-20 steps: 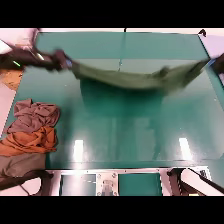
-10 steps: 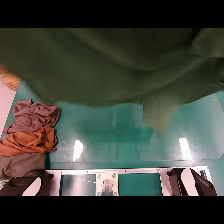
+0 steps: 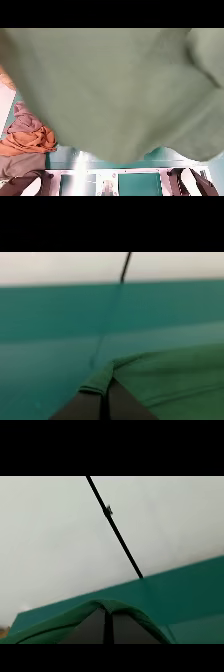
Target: Fold the shirts.
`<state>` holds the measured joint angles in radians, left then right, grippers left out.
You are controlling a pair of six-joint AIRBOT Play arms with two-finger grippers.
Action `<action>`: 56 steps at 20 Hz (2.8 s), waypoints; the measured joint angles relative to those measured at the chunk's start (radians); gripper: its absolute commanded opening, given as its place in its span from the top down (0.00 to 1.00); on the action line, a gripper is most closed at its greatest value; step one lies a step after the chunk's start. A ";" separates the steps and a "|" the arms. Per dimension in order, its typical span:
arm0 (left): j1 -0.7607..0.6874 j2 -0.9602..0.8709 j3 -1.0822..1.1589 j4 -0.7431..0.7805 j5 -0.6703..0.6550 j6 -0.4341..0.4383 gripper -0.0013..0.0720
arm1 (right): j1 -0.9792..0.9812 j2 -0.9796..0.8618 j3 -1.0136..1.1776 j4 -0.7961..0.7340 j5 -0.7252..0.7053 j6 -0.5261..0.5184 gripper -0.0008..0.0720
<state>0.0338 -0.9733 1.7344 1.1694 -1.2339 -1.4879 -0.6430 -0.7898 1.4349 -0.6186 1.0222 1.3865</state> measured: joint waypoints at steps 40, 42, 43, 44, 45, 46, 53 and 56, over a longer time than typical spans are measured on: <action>-0.024 -0.867 -0.233 -0.275 0.064 0.188 0.21 | 0.190 -0.966 0.000 -0.450 0.093 -0.058 0.49; -0.022 -0.867 -0.206 -0.290 0.023 0.173 0.28 | 0.177 -0.954 0.035 -0.454 0.150 -0.043 0.64; -0.016 -0.866 -0.184 -0.290 -0.014 0.156 0.55 | 0.168 -0.942 0.050 -0.457 0.179 -0.032 0.87; -0.010 -0.865 -0.163 -0.288 -0.055 0.138 0.96 | 0.158 -0.926 0.060 -0.458 0.217 -0.018 0.97; -0.002 -0.862 -0.143 -0.285 -0.109 0.120 0.96 | 0.148 -0.908 0.062 -0.460 0.252 -0.005 0.97; 0.003 -0.855 -0.130 -0.278 -0.158 0.107 0.96 | 0.139 -0.884 0.055 -0.471 0.284 0.007 0.97; -0.003 -0.548 -0.361 -0.129 -0.289 0.023 0.95 | 0.036 -0.536 -0.323 -0.616 0.392 0.112 0.97; -0.011 -0.303 -0.660 -0.114 -0.203 -0.008 0.12 | -0.040 -0.350 -0.562 -0.642 0.359 0.151 0.96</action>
<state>0.0223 -1.2762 1.0748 1.0554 -1.4364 -1.4960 -0.6830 -1.1400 0.8734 -1.2606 1.3811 1.5379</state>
